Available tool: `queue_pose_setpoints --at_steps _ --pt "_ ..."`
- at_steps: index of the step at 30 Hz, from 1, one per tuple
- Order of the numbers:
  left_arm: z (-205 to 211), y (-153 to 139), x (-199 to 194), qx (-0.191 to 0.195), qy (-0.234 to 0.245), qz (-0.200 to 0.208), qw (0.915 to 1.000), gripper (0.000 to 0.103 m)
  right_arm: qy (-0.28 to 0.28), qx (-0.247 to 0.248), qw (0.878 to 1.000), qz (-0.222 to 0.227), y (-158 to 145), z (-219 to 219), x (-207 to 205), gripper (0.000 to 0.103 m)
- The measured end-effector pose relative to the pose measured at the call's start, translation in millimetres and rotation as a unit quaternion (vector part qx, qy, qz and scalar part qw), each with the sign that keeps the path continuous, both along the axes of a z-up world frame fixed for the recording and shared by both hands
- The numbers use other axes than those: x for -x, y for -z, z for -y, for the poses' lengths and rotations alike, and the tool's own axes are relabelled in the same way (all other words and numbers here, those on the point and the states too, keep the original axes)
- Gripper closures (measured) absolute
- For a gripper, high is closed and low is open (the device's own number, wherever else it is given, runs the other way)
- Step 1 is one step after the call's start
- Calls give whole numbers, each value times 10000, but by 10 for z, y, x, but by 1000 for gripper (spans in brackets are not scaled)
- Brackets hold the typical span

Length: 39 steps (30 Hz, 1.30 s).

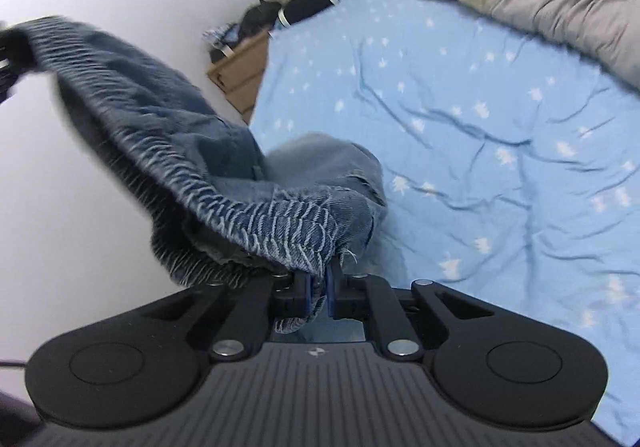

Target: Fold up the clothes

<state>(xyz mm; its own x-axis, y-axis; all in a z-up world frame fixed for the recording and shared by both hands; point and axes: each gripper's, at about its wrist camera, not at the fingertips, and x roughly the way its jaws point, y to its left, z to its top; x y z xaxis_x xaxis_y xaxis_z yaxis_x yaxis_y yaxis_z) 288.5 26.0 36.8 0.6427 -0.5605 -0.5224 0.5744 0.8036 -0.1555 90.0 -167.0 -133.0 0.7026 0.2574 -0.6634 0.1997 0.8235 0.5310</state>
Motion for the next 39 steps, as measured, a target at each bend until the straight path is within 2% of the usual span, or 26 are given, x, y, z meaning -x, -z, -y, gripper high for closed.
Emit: queue_pose_setpoints --at_steps 4,7,11,14,17,23,26,31,34,39 --pt "584 -33 135 -30 345 25 9994 96 189 -218 9996 66 -214 391 466 96" --pt "1040 -44 288 -47 492 38 9988 96 523 -337 9980 77 -242 750 721 97" --pt "1492 -14 521 -78 377 -36 9993 96 877 -358 9955 -52 -132 1337 868 97" --pt "1687 39 681 -135 48 -157 9998 96 855 -364 9955 -160 -49 1786 822 97" --pt "1710 85 837 -140 -452 -320 9984 96 517 -160 9983 -216 -72 2170 618 97" --pt "1507 156 1364 -209 -1318 -402 9902 97 -710 390 9967 -27 -294 2568 -152 97" --pt "1365 218 1703 -235 -1619 -441 9855 96 -1299 940 9870 117 -471 2555 -500 97" --pt "1242 623 2109 163 -1645 -929 9819 96 -1809 1717 9679 305 -712 2386 -912 97" --pt "1368 888 2334 45 -1634 -1153 9798 96 -1972 1985 9595 335 -746 2390 -1029 98" --pt "1836 1172 2733 -126 -1941 -1435 9704 95 -2512 2272 9407 199 -559 2641 -1078 99"
